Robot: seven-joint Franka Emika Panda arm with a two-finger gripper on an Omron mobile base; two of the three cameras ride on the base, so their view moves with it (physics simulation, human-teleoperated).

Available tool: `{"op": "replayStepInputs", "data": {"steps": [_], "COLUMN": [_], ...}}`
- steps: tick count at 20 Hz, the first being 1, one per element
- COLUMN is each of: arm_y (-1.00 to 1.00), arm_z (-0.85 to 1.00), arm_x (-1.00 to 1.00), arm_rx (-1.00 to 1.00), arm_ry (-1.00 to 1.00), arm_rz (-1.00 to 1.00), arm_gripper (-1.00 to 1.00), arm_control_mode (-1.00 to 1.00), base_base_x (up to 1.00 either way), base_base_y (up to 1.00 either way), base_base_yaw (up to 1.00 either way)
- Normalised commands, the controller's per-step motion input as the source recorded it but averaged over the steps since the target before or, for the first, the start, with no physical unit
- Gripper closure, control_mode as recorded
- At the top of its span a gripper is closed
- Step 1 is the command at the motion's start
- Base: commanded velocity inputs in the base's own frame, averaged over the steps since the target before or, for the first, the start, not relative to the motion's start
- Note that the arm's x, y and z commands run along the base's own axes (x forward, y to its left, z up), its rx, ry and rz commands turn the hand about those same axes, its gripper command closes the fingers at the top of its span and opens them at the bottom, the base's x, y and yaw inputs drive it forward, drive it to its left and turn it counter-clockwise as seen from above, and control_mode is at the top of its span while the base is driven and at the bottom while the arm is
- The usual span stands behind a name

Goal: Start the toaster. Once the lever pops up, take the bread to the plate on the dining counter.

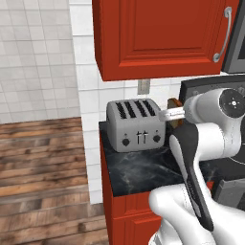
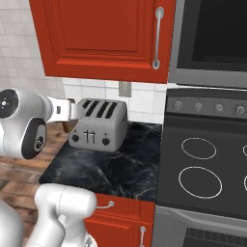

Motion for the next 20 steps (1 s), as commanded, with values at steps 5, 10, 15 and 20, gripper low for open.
{"op": "replayStepInputs", "data": {"steps": [5,10,15,20], "arm_y": [0.00,-0.04,-0.03,0.00], "arm_z": [-0.20,-0.07,0.00,0.00], "arm_x": [-0.41,-0.44,-0.32,-0.33], "arm_rx": [0.03,0.06,0.03,0.00], "arm_ry": [-0.03,-0.03,0.00,0.00], "arm_rz": [0.00,0.00,0.00,0.00], "arm_gripper": [1.00,1.00,1.00,1.00], "arm_control_mode": [-1.00,-1.00,-1.00,-1.00], "base_base_x": [0.00,0.00,0.00,0.00], "base_base_y": [0.00,0.00,0.00,0.00], "base_base_yaw": [0.00,0.00,0.00,0.00]}}
